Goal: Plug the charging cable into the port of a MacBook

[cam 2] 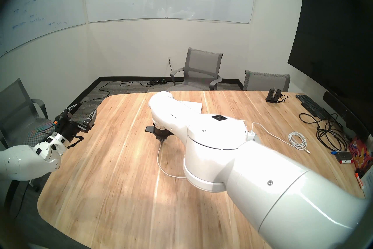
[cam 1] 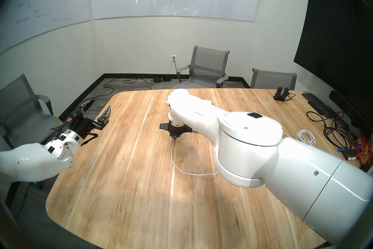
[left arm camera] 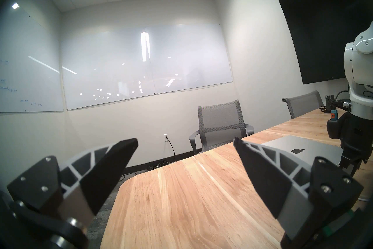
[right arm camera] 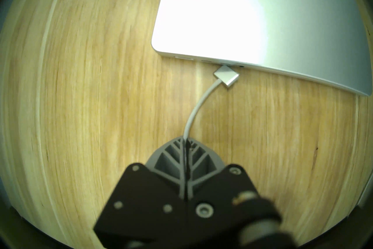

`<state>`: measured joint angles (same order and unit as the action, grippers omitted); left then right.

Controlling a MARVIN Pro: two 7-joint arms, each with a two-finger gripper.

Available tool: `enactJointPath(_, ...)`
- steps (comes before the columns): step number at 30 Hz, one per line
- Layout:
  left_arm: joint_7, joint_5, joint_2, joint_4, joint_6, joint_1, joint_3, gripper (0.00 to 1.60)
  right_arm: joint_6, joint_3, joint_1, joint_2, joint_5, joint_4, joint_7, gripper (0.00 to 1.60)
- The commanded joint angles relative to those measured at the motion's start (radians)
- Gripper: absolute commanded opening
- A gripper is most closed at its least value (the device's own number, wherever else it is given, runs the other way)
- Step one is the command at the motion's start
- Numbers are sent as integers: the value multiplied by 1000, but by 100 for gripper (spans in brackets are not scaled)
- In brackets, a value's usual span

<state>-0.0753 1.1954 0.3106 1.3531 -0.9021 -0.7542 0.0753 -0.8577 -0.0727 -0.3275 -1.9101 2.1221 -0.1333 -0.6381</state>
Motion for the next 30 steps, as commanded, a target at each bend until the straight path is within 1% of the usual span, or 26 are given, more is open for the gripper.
enactJointPath(1, -1, -1, -1, 2, -6, 16, 13, 160, -102, -14, 44, -32, 22, 13, -76, 0)
enactJointPath(6, -1, -1, -1, 2, -7, 16, 13, 160, -102, -23, 77, -48, 42, 18, -177, 0)
enactJointPath(8, -1, -1, -1, 2, -6, 16, 13, 160, -102, -37, 84, -50, 59, 14, -215, 0)
enactJointPath(14, -1, -1, -1, 2, -6, 16, 13, 160, -102, -75, 92, -61, 103, 6, -290, 0)
enactJointPath(17, -1, -1, -1, 2, -6, 15, 13, 160, -102, -94, 89, -62, 128, -3, -302, 0)
enactJointPath(23, -1, 0, -1, 2, -5, 15, 13, 160, -102, -132, 89, -53, 170, -21, -277, 0)
enactJointPath(30, -1, 0, -1, 2, -5, 15, 13, 160, -102, -167, 82, -17, 210, -40, -258, 0)
